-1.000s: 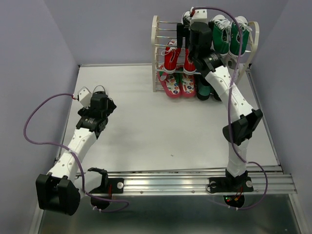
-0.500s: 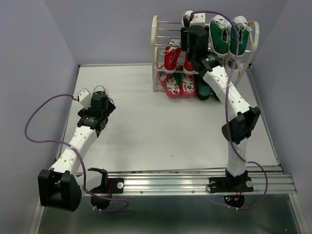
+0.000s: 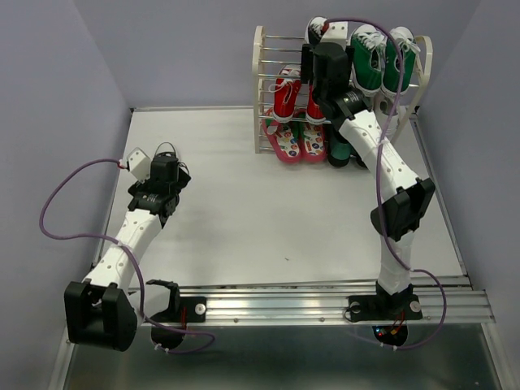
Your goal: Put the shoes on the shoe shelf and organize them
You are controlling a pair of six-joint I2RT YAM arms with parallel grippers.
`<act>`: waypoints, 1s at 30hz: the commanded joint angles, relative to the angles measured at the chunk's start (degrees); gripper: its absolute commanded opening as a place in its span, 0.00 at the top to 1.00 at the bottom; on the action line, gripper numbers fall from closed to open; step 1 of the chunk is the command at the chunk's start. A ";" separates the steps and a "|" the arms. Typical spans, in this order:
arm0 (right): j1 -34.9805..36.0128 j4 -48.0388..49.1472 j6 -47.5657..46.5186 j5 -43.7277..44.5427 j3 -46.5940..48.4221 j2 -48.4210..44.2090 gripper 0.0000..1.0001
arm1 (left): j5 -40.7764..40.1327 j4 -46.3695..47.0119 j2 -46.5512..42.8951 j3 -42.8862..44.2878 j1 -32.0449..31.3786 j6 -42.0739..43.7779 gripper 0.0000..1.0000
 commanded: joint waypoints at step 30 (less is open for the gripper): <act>-0.55 3.21 -4.95 -7.48 -6.92 -12.32 0.00 | 9.66 25.36 22.38 -2.03 9.08 19.24 0.30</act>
